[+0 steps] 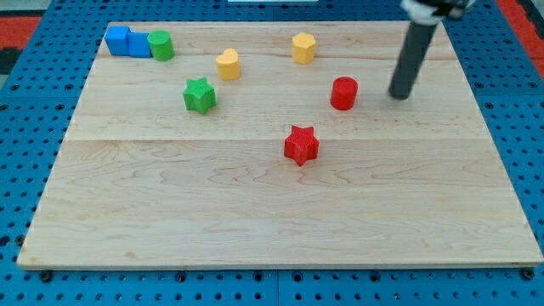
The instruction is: Place the red circle diagonal to the yellow hexagon
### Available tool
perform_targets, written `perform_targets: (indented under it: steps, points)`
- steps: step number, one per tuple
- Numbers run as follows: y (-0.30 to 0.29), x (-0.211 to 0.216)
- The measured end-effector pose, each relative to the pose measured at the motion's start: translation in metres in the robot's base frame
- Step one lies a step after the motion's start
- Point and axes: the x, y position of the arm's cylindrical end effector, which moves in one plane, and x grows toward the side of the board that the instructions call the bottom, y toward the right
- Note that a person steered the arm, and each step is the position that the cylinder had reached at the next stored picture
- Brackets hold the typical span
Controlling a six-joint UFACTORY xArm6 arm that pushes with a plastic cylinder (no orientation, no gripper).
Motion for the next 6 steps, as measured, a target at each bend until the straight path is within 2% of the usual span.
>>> perform_targets:
  steps: [1,3,4,5,6]
  points:
    - [-0.055,0.013]
    - [-0.019,-0.077]
    - [-0.015,-0.050]
    - [0.007,0.016]
    - [0.042,0.042]
